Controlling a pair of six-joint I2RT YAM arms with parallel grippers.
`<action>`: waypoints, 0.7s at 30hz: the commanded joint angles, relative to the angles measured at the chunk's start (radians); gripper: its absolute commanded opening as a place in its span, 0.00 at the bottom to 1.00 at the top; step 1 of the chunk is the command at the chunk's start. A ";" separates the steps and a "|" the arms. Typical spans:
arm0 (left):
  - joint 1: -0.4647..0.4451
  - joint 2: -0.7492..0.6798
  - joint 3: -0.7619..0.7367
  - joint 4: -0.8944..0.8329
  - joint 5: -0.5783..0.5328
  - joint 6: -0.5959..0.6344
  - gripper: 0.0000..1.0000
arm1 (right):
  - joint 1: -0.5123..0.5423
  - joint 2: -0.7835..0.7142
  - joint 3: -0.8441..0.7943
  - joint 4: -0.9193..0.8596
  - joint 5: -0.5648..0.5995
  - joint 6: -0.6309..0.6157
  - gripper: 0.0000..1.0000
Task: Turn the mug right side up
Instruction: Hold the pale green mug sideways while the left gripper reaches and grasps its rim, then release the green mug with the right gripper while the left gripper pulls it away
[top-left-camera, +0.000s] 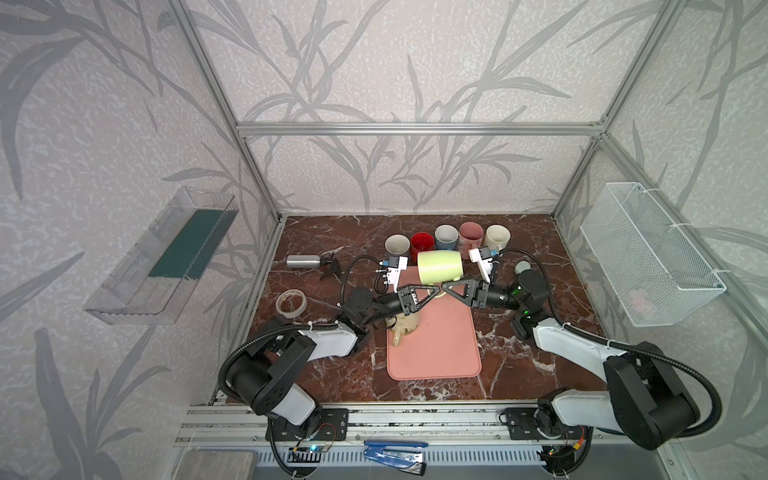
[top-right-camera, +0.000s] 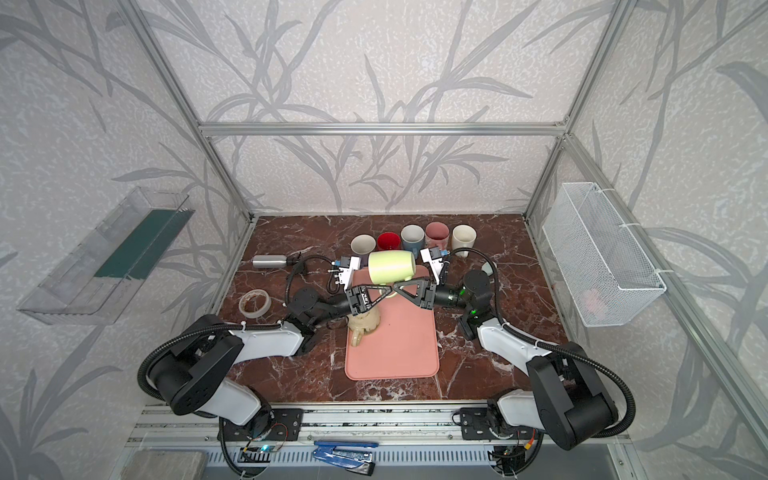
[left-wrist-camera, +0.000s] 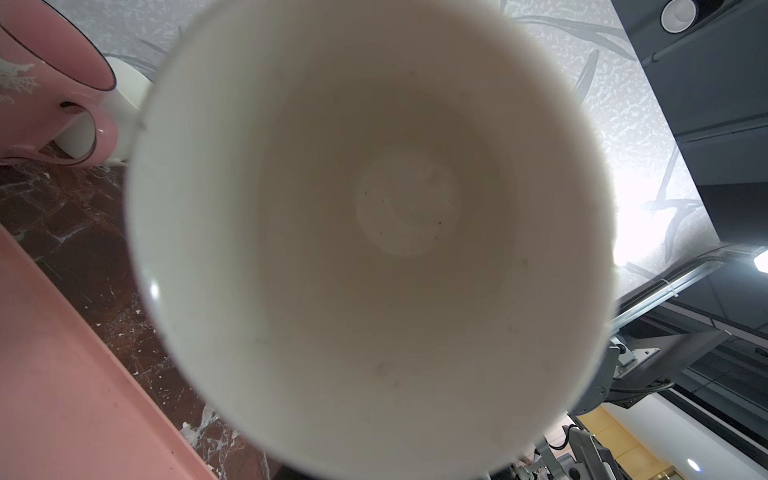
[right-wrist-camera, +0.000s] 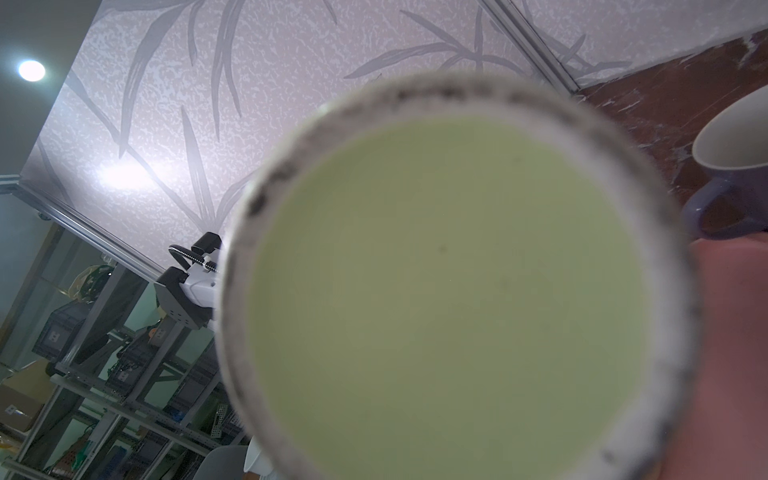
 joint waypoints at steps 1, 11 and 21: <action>-0.004 0.005 0.040 0.048 0.030 -0.013 0.23 | 0.023 -0.049 0.014 0.010 -0.012 -0.096 0.00; -0.009 -0.027 0.030 0.005 0.016 0.018 0.00 | 0.035 -0.080 0.013 -0.064 0.012 -0.150 0.00; -0.012 -0.187 -0.052 -0.182 -0.064 0.130 0.00 | 0.034 -0.078 -0.012 -0.073 0.033 -0.148 0.28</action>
